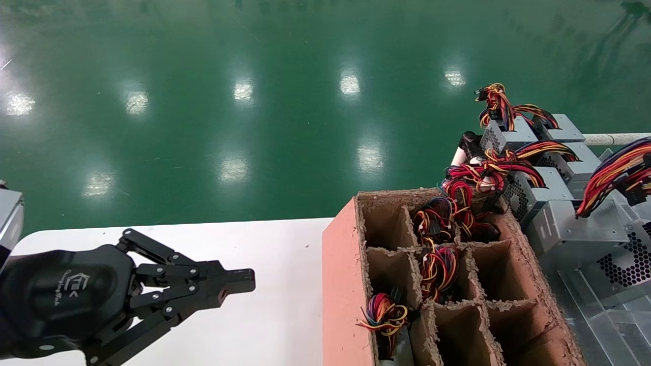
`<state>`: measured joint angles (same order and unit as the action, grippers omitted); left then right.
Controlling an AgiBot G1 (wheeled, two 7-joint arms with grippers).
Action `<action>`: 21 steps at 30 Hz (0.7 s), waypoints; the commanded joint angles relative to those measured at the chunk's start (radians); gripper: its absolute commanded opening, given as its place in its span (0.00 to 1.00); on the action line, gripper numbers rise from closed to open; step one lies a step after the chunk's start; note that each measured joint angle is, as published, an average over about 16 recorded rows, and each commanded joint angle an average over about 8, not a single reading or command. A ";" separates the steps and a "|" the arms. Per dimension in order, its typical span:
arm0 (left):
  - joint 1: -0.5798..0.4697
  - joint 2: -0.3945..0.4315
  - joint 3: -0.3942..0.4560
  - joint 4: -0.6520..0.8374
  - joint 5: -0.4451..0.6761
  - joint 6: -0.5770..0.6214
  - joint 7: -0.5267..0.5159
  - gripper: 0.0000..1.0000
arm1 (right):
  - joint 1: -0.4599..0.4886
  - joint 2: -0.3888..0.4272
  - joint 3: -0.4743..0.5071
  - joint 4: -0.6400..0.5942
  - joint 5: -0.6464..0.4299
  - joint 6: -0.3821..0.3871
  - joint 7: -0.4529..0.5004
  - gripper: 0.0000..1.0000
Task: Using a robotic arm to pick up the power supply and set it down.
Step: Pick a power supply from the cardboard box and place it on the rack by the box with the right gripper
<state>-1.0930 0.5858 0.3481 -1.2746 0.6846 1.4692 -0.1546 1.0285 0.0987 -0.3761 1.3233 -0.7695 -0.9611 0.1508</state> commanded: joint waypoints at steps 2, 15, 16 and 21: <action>0.000 0.000 0.000 0.000 0.000 0.000 0.000 0.00 | 0.005 0.005 -0.010 -0.001 0.015 0.003 -0.009 0.00; 0.000 0.000 0.000 0.000 0.000 0.000 0.000 0.00 | 0.035 0.050 -0.087 -0.009 0.088 -0.001 -0.057 0.00; 0.000 0.000 0.000 0.000 0.000 0.000 0.000 0.00 | 0.037 0.052 -0.095 -0.009 0.093 -0.001 -0.062 0.00; 0.000 0.000 0.000 0.000 0.000 0.000 0.000 0.00 | 0.044 0.057 -0.136 -0.015 0.118 0.001 -0.087 0.00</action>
<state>-1.0931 0.5856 0.3485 -1.2746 0.6843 1.4690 -0.1544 1.0725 0.1550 -0.5082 1.3084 -0.6528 -0.9611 0.0645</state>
